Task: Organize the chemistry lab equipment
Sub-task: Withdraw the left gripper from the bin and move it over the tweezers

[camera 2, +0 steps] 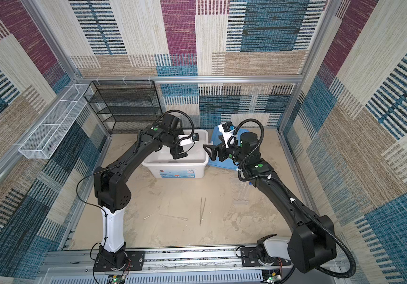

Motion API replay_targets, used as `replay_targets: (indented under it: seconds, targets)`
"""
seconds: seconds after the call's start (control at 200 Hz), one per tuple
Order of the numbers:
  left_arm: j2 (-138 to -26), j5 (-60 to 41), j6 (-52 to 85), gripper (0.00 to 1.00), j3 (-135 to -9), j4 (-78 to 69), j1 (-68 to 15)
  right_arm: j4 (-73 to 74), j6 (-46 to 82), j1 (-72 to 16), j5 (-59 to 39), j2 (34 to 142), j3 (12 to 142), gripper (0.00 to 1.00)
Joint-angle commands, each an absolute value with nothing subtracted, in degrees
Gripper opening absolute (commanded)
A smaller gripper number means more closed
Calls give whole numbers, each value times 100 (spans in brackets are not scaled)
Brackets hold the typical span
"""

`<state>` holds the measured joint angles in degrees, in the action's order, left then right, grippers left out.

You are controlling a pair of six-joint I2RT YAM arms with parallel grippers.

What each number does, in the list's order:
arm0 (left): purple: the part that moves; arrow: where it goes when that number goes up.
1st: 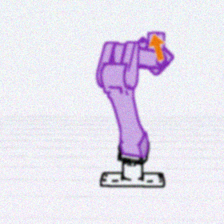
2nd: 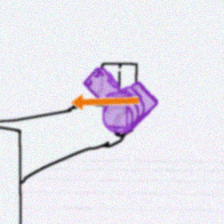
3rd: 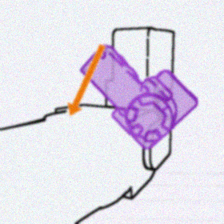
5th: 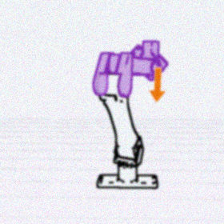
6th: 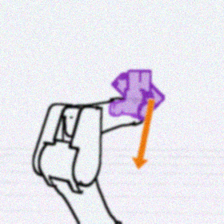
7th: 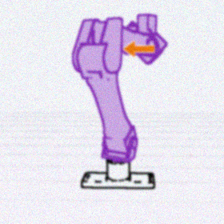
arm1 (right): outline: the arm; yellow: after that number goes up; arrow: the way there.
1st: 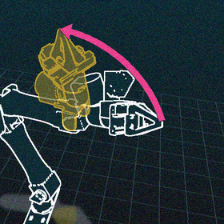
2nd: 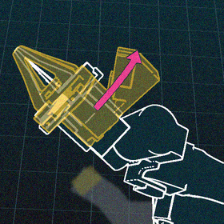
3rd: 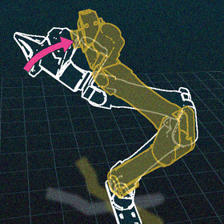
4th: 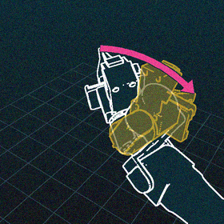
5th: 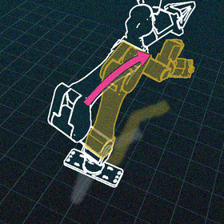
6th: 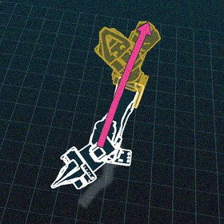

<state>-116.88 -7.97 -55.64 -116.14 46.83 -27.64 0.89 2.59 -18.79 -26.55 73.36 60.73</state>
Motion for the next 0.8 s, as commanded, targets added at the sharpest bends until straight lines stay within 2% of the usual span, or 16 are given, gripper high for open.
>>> replay_targets:
  seconds: [0.0, 0.25, 0.496, 0.636, 0.741, 0.796]
  targets:
    - [-11186, -927, -5210, 98, -11322, 4212, -2760, -3, 315, -1884, -2569, 7168, 6121, 99]
    - [-9809, -964, -4027, 98, -10168, 3393, -2810, -318, 421, -1881, -2472, 6787, 6029, 99]
    - [-8213, -666, -1143, 98, -8474, 1487, -2857, -534, 508, -1881, -2507, 6530, 5886, 99]
    - [-7589, -1197, 91, 99, -8038, 1485, -2845, -737, 587, -1882, -2603, 6393, 5793, 99]
    - [-7640, -1977, 980, 98, -8391, 2404, -2854, -950, 639, -1886, -2504, 6219, 5612, 99]
    - [-7483, -2212, 1472, 98, -8072, 2070, -2856, -993, 624, -1886, -2565, 6051, 5438, 99]
